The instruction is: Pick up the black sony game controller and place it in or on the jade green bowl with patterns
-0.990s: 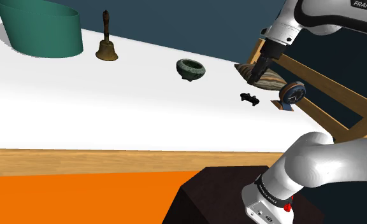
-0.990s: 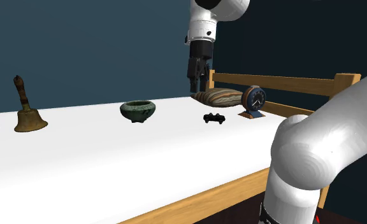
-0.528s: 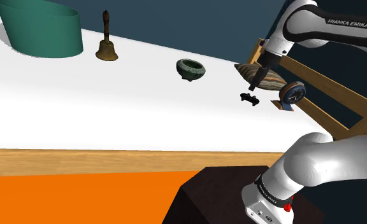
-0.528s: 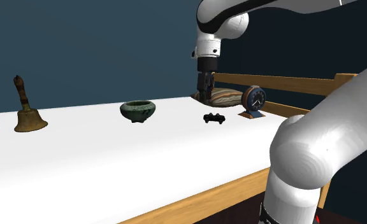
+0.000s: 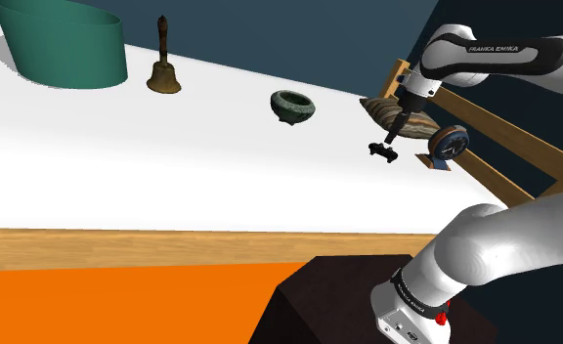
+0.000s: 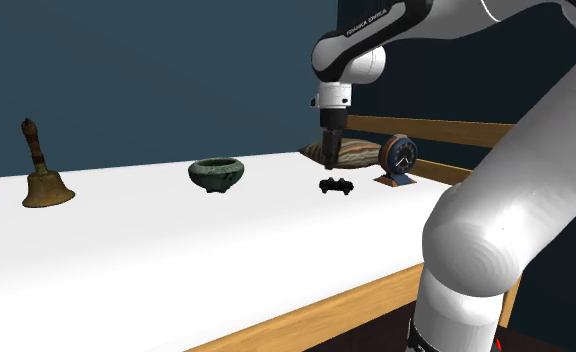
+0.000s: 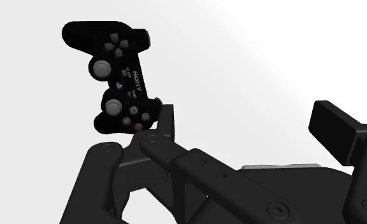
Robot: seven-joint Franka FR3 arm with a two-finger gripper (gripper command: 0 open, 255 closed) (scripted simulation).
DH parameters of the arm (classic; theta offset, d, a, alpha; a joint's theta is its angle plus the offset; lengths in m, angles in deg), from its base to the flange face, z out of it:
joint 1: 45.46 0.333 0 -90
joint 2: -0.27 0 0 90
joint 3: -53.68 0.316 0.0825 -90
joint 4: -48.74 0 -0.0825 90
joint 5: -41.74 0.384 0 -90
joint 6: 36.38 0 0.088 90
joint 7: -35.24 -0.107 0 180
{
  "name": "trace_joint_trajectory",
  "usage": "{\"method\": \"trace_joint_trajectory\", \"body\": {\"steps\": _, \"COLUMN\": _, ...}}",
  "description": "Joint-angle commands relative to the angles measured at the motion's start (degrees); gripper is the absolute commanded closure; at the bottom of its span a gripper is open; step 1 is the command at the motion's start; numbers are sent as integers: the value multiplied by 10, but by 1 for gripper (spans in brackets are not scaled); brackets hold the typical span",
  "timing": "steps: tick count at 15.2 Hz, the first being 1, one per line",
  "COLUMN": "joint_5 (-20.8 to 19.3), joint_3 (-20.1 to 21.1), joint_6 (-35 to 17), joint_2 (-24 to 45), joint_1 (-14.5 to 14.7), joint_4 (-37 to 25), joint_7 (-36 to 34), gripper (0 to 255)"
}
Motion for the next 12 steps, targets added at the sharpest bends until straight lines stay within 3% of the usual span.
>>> {"method": "trace_joint_trajectory", "body": {"steps": 1, "joint_5": -7, "joint_3": -27, "joint_6": -23, "joint_2": 31, "joint_1": -2, "joint_4": -12, "joint_7": 33, "gripper": 0}}
{"method": "trace_joint_trajectory", "body": {"steps": 7, "joint_5": 8, "joint_3": -101, "joint_6": -88, "joint_2": 143, "joint_1": 4, "joint_4": -65, "joint_7": 132, "gripper": 0}}
{"method": "trace_joint_trajectory", "body": {"steps": 12, "joint_5": 11, "joint_3": -107, "joint_6": -120, "joint_2": 155, "joint_1": 4, "joint_4": -43, "joint_7": 136, "gripper": 0}}
